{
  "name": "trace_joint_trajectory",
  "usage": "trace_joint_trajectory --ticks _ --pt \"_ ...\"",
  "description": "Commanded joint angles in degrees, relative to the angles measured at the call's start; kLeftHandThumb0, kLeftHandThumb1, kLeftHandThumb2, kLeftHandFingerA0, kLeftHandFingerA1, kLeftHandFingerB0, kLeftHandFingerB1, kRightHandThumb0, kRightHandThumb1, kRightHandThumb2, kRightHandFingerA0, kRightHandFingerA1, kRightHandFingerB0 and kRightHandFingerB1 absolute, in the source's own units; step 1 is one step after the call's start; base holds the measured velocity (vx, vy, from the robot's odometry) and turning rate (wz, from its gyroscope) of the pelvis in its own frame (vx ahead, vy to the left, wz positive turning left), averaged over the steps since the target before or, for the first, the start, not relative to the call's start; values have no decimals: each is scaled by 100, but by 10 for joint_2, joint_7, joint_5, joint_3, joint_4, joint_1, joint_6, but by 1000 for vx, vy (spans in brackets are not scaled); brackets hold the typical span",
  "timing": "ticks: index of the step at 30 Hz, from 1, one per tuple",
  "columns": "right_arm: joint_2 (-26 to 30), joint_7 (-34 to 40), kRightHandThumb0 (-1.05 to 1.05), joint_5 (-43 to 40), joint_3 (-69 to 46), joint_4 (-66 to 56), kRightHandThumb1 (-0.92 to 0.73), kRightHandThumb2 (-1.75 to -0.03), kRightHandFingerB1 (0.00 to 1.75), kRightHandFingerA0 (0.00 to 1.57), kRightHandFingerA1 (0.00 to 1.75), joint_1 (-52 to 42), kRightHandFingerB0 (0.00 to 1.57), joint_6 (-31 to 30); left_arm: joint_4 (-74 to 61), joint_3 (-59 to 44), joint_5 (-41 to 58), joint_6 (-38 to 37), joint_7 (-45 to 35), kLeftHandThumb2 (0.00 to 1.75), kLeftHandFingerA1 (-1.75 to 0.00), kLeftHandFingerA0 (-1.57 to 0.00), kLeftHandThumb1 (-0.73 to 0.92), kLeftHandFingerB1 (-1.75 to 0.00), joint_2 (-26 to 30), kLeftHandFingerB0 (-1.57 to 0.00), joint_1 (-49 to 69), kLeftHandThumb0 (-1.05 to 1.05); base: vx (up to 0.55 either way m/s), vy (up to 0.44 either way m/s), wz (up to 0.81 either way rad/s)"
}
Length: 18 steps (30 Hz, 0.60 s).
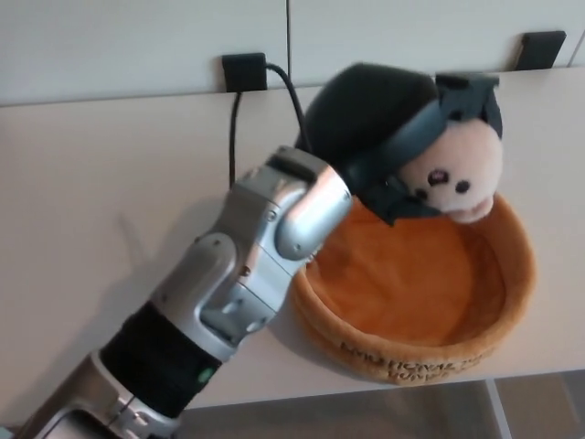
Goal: The robot walks towards a table in front, picks a dumpling toy with left hand and puts it in an orange round plate
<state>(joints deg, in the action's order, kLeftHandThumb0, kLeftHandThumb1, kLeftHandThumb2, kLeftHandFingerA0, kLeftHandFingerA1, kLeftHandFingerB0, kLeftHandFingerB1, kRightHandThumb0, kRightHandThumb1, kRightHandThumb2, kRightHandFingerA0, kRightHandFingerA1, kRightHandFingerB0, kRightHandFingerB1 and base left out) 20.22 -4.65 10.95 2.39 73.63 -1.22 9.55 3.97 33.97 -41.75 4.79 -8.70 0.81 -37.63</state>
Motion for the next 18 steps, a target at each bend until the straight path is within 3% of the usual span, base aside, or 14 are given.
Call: trace_joint_trajectory --ticks 1,3,4,6,7,8,11,12,17,18 --pt "4 -3 -28 4 4 4 -68 -60 38 61 45 3 48 -1 -10 36 -68 108 -114 57 -47 -38 56 -29 14 -20 -3 -52 0 0 0" --pt "4 -3 -28 4 4 4 -68 -60 38 61 45 5 48 -2 -14 39 -72 120 -128 57 -47 -38 56 -29 17 -20 -6 -52 0 0 0" --pt "5 -2 -29 5 6 5 -67 -59 38 63 45 8 49 -1 -12 50 -81 139 -186 82 -18 0 41 -9 35 0 -16 -71 0 0 0" --pt "8 -4 -28 7 7 6 -67 -59 38 63 45 13 49 -2 -12 57 -86 153 -231 91 -7 0 45 0 51 0 -23 -84 0 0 0" --pt "10 -6 -28 7 7 6 -67 -59 38 63 45 15 49 -1 -11 56 -84 156 -234 91 -7 0 45 0 51 0 -25 -84 0 0 0" --pt "10 -6 -28 6 7 5 -67 -59 38 63 46 16 49 -1 -12 55 -81 157 -239 75 -1 0 52 -2 55 0 -26 -105 0 0 0" --pt "9 -2 -30 5 7 1 -66 -59 38 63 46 15 49 0 -17 56 -78 165 -266 61 -6 0 64 0 67 0 -28 -105 0 0 0" --pt "8 -2 -30 7 11 0 -66 -59 38 64 45 9 48 0 -34 60 -85 178 -287 108 -3 0 61 0 73 0 -19 -105 0 0 0" --pt "4 -1 -30 3 8 1 -66 -59 39 63 46 11 49 3 -52 77 -120 196 -327 127 -4 0 82 -4 89 0 -21 -105 0 0 0" --pt "5 -2 -38 6 12 1 -57 -78 48 55 54 10 43 3 -54 78 -120 199 -330 129 -4 0 83 -4 90 0 -19 -104 0 0 0"
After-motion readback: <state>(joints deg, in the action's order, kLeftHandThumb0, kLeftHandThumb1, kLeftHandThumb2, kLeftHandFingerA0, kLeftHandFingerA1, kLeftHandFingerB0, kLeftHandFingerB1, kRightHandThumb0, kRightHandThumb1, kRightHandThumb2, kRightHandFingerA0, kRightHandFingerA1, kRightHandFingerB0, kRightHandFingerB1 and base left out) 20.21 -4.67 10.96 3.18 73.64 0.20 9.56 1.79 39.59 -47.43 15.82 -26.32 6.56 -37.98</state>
